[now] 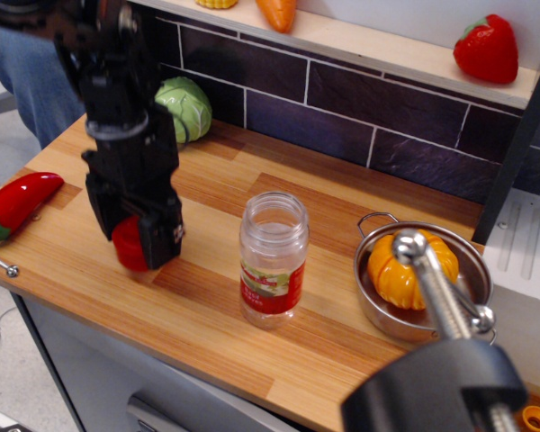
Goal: Put cap on container
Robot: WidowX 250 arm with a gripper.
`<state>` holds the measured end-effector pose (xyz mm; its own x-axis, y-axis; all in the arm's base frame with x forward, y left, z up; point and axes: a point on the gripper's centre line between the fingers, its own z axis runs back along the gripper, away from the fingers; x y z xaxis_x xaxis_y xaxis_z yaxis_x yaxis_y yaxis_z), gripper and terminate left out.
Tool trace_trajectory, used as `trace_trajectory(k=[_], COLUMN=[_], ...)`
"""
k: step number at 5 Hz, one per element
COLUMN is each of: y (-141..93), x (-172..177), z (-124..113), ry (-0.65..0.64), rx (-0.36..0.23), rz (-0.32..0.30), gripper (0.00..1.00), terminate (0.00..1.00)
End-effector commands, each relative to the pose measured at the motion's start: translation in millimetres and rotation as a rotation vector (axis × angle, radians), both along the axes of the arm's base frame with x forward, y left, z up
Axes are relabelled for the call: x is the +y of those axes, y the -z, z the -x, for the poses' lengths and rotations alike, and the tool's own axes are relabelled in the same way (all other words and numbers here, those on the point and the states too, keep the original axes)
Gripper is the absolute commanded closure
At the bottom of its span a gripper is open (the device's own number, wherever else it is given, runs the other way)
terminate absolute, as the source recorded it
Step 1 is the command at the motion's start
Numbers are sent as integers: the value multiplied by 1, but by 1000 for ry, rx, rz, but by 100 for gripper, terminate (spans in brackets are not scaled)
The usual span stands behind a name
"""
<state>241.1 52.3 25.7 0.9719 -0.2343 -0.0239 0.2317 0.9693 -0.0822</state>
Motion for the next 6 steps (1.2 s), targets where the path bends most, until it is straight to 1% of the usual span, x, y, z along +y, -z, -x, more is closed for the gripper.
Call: trace_trajectory(k=[1,2,3,4,5,6], y=[-82,-100,-106,-105,-94,-90], x=[-24,-57,-85,-105,-114,-112], z=[-20,-21,-19,-14,-14,-13], ry=[-44,-83,-116,-123,-128,-123], rx=[-24,-19,-8,9,-3,-19], rz=[60,81,73,37,-14,-35], gripper=[100,100,100,100,100,100], terminate=[0,0,0,0,0,0])
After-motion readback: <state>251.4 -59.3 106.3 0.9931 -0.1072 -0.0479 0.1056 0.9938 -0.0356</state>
